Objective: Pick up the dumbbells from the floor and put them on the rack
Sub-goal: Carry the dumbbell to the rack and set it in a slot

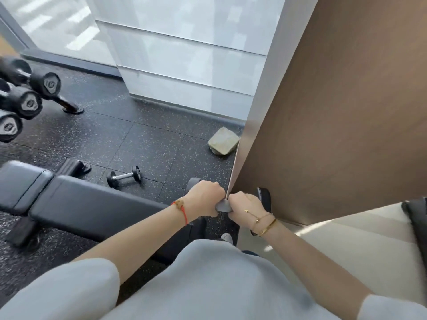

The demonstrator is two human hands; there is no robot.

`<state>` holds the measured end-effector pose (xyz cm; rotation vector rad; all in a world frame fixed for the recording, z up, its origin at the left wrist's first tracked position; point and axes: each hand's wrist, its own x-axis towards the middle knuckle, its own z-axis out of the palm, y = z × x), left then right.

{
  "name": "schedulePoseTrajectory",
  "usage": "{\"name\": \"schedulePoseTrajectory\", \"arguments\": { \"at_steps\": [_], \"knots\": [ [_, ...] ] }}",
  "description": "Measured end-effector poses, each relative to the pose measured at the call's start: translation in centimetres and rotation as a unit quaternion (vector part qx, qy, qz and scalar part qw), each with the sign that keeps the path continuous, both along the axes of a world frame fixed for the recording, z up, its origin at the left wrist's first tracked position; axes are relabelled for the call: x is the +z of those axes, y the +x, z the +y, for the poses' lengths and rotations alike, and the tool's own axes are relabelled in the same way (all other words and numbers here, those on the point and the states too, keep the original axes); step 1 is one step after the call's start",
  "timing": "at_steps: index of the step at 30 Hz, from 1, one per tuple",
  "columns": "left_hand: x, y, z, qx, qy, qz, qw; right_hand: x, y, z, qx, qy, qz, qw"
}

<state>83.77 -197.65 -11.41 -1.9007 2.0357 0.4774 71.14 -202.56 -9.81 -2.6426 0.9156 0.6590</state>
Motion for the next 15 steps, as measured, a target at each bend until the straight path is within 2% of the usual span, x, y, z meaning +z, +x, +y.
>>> {"name": "schedulePoseTrajectory", "arguments": {
  "at_steps": [15],
  "knots": [
    [-0.1, 9.4, -7.5, 0.115, 0.008, -0.017, 0.993, -1.8, 11.1, -10.0, 0.09, 0.006, 0.002, 0.996]
  ]
}}
